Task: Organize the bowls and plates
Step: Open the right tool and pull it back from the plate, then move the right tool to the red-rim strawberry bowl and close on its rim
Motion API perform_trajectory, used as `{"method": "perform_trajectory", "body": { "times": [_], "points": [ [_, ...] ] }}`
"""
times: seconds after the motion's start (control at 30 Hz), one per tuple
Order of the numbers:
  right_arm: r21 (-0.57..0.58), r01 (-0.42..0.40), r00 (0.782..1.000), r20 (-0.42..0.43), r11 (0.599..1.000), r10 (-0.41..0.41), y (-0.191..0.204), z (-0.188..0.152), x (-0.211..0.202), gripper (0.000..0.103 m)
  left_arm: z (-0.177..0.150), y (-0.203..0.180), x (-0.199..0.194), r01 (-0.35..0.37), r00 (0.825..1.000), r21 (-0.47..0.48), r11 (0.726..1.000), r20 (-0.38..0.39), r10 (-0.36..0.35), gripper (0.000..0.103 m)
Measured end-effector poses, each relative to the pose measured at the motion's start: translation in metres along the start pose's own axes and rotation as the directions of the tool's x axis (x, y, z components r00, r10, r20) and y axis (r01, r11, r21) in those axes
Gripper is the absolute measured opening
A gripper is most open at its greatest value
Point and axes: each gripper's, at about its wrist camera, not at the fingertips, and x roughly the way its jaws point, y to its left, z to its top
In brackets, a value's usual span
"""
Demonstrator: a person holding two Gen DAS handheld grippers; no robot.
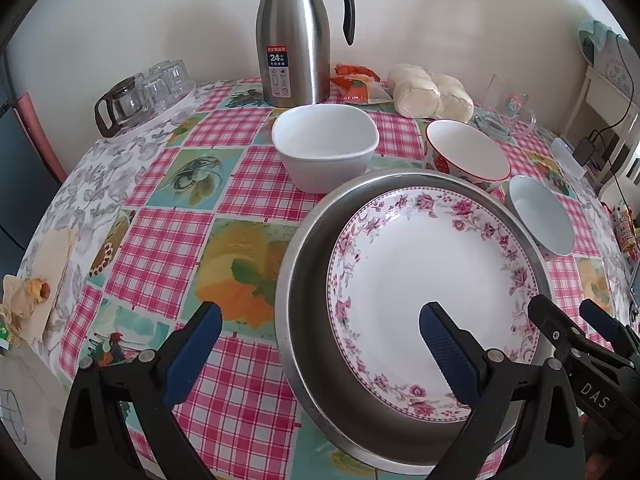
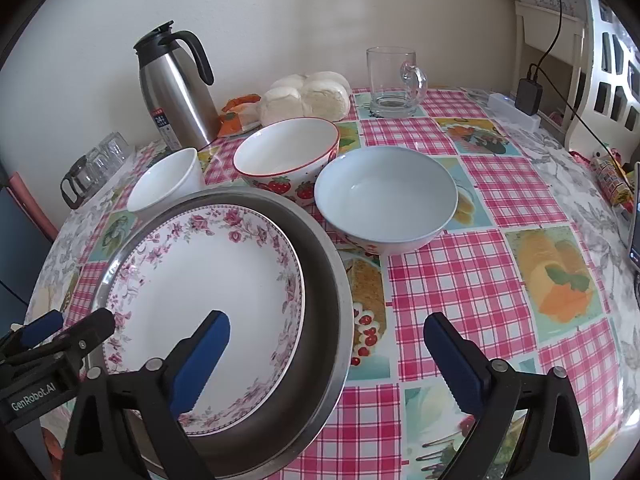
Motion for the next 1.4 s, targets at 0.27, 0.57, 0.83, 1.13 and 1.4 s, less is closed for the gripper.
{"method": "perform_trajectory", "body": {
  "times": [0.27,0.57,0.83,1.13,1.4],
  "points": [
    [0.012,0.011,1.000,0.011,1.000,-0.011,-0.005,0.000,-0.002,0.103,0.001,0.002,-0.004,-0.002,1.000,-0.007,1.000,0.015,0.002,0.099],
    [0.066,-0.013,0.997,0.071,0.998,0.008,-0.012,0.006,-0.014,0.103,0.010,0.000,-0.009,0.000,0.999,-0.029,1.000,0.053,0.001,0.099],
    [0.133,0.000,0.989,0.147,0.991,-0.020,-0.020,0.017,-0.026,0.103,0.028,-0.008,-0.006,-0.007,0.998,-0.048,0.999,0.068,0.010,0.099],
    [0.161,-0.002,0.989,0.149,0.987,-0.022,-0.028,0.033,-0.027,0.103,0.057,-0.020,-0.005,0.080,0.989,-0.130,0.988,0.136,-0.062,0.099],
    [0.156,0.025,0.989,0.138,0.987,-0.047,-0.038,0.057,-0.014,0.103,0.084,-0.030,0.023,0.205,0.978,-0.190,0.960,0.066,-0.196,0.099]
  ]
}}
